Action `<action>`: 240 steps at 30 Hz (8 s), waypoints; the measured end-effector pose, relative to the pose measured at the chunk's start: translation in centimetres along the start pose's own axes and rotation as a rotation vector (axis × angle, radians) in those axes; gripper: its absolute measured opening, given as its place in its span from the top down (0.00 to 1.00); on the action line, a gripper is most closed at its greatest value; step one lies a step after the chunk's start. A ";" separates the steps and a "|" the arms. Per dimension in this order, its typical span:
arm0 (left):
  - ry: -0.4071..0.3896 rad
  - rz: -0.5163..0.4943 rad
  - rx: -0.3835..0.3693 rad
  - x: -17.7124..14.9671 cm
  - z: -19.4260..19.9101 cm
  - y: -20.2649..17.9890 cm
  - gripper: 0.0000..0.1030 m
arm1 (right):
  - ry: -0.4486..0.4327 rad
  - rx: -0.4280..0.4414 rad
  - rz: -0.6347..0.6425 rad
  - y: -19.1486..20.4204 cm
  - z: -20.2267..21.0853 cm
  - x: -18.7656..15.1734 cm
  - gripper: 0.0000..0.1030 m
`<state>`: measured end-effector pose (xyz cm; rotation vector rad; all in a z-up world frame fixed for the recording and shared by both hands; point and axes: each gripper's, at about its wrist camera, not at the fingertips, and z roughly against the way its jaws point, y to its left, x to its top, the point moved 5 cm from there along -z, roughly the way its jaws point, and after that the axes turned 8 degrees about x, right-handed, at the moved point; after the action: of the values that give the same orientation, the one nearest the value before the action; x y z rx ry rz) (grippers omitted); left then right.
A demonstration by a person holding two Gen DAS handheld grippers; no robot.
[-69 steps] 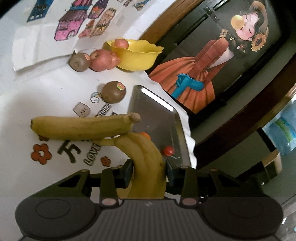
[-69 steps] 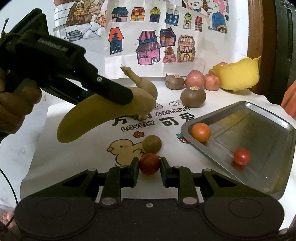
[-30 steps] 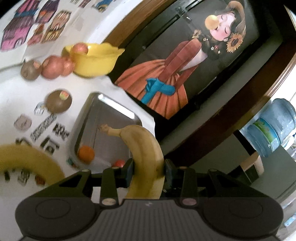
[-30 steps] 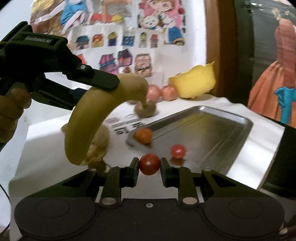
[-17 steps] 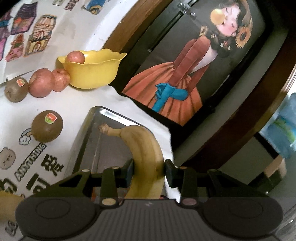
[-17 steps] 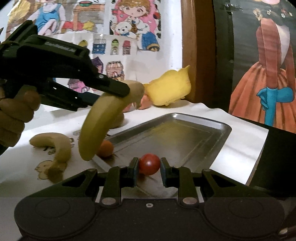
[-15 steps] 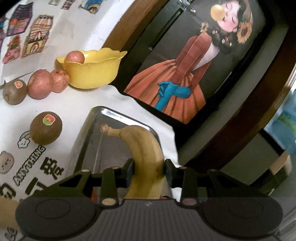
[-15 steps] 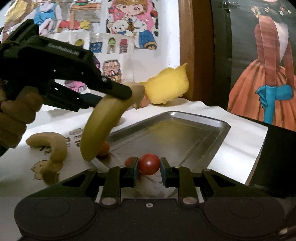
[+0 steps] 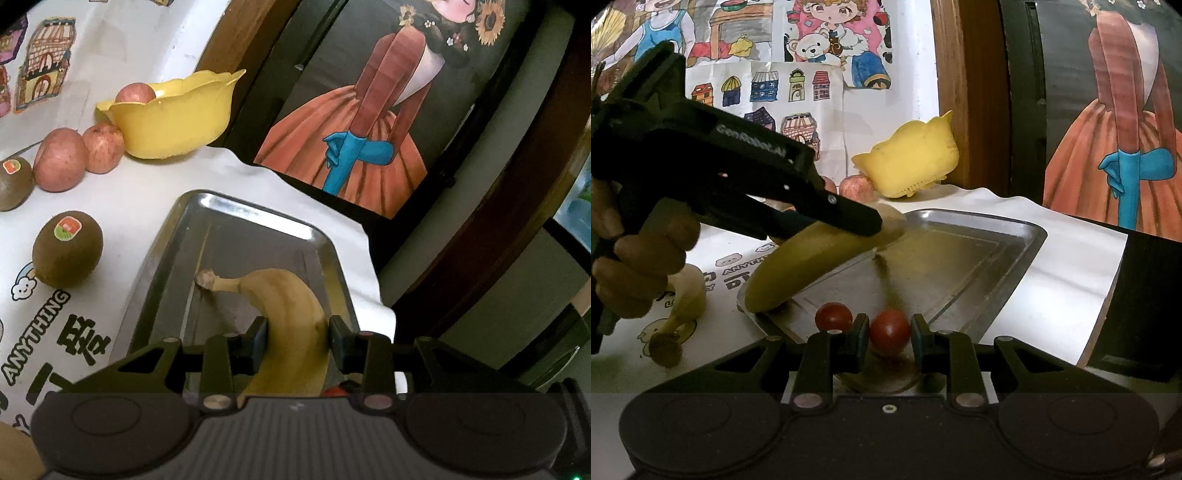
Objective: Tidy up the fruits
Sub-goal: 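Lower the banana into the tray with the left gripper while the right drops the tomato there, then open the left gripper to release the banana and withdraw, then move the left gripper toward the remaining banana on the table, then grasp the second banana with the left gripper while the right approaches the small kiwi, then lift the banana with the left gripper while the right grasps the small kiwi, then carry the banana into the tray with the left gripper while the right carries the kiwi there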
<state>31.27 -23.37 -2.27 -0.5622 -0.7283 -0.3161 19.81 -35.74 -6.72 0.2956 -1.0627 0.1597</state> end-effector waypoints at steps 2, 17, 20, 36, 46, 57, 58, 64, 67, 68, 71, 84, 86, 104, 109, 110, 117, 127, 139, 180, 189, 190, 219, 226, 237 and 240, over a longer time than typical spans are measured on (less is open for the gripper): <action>-0.003 -0.020 0.013 -0.1 -0.1 -0.2 0.61 | -0.001 -0.001 0.002 0.1 0.0 0.1 0.73; -0.049 -0.020 0.042 -0.1 1.7 -0.1 0.34 | -0.049 -0.011 0.009 0.8 1.4 0.8 0.45; -0.085 -0.018 0.049 0.1 3.0 -0.2 0.18 | -0.072 -0.013 0.018 1.2 2.2 1.2 0.32; -0.321 -0.020 0.124 -0.2 15.0 2.6 0.00 | -0.206 -0.012 0.117 8.2 8.3 4.6 0.01; -0.373 0.025 0.243 -3.1 22.8 8.9 0.00 | -0.237 0.010 0.202 15.9 11.2 4.9 0.01; -0.311 0.043 0.388 -7.3 25.8 15.8 0.00 | -0.070 -0.006 0.190 20.3 8.1 1.9 0.01; -0.302 0.035 0.396 -7.7 25.7 16.1 0.00 | -0.052 -0.010 0.191 20.5 7.7 1.6 0.01; -0.261 -0.013 0.414 -9.6 24.6 16.6 0.00 | 0.017 -0.027 0.147 20.1 6.2 0.1 0.01; -0.245 -0.049 0.412 -9.9 23.7 16.2 0.00 | 0.051 -0.051 0.130 19.6 5.4 -0.5 0.01; -0.243 -0.063 0.412 -9.9 23.5 16.0 0.00 | 0.062 -0.059 0.128 19.4 5.1 -0.7 0.01; -0.239 -0.107 0.415 -9.8 22.7 15.5 0.00 | 0.086 -0.077 0.125 18.8 4.5 -1.2 0.01; -0.186 -0.372 0.452 -8.0 18.3 14.2 0.00 | 0.146 -0.084 0.125 17.0 1.5 -1.9 0.01; -0.168 -0.401 0.444 -7.6 17.4 14.0 0.00 | 0.154 -0.075 0.122 16.8 0.9 -1.8 0.01; -0.070 -0.600 0.370 -5.7 11.4 12.6 0.00 | 0.156 0.055 0.076 15.8 -0.8 -1.3 0.14; -0.033 -0.618 0.359 -6.0 10.7 12.7 0.00 | 0.164 0.065 0.075 15.9 -1.0 -1.4 0.22; -0.023 -0.614 0.358 -6.0 10.6 12.7 0.01 | 0.165 0.067 0.075 15.9 -1.0 -1.4 0.22; -0.003 -0.618 0.340 -5.8 10.3 12.7 0.08 | 0.178 0.073 0.078 16.0 -1.2 -1.5 0.34; 0.009 -0.702 0.302 -5.6 9.8 12.2 0.16 | 0.195 0.088 0.071 16.0 -1.4 -1.7 0.45; 0.103 -0.540 0.163 -4.9 9.2 13.6 0.36 | 0.197 0.117 0.106 16.3 -2.0 -1.5 0.47; 0.172 -0.068 0.203 -6.1 11.3 12.1 0.65 | 0.142 0.109 0.100 15.5 0.4 -1.5 0.57; 0.164 -0.016 0.199 -6.5 11.7 12.2 0.65 | 0.121 0.102 0.090 14.7 1.4 -1.7 0.57; 0.164 -0.012 0.200 -6.6 11.7 12.1 0.65 | 0.122 0.103 0.091 14.6 1.4 -1.8 0.57; 0.050 0.078 0.149 -5.1 13.7 10.6 0.65 | 0.085 0.165 0.129 13.8 2.0 -0.8 0.66; -0.033 0.069 0.111 -1.7 12.1 8.1 0.65 | 0.007 0.063 0.093 10.0 3.1 1.0 0.66; -0.052 0.031 0.124 3.2 4.2 4.6 0.65 | -0.016 -0.083 0.035 1.9 1.2 2.2 0.66; -0.022 0.020 0.140 3.1 2.0 4.3 0.65 | -0.011 -0.088 0.021 0.5 0.3 2.1 0.66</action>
<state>34.38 -19.04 -0.48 -0.4406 -0.7590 -0.2385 20.41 -35.35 -4.65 0.2063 -1.0807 0.1296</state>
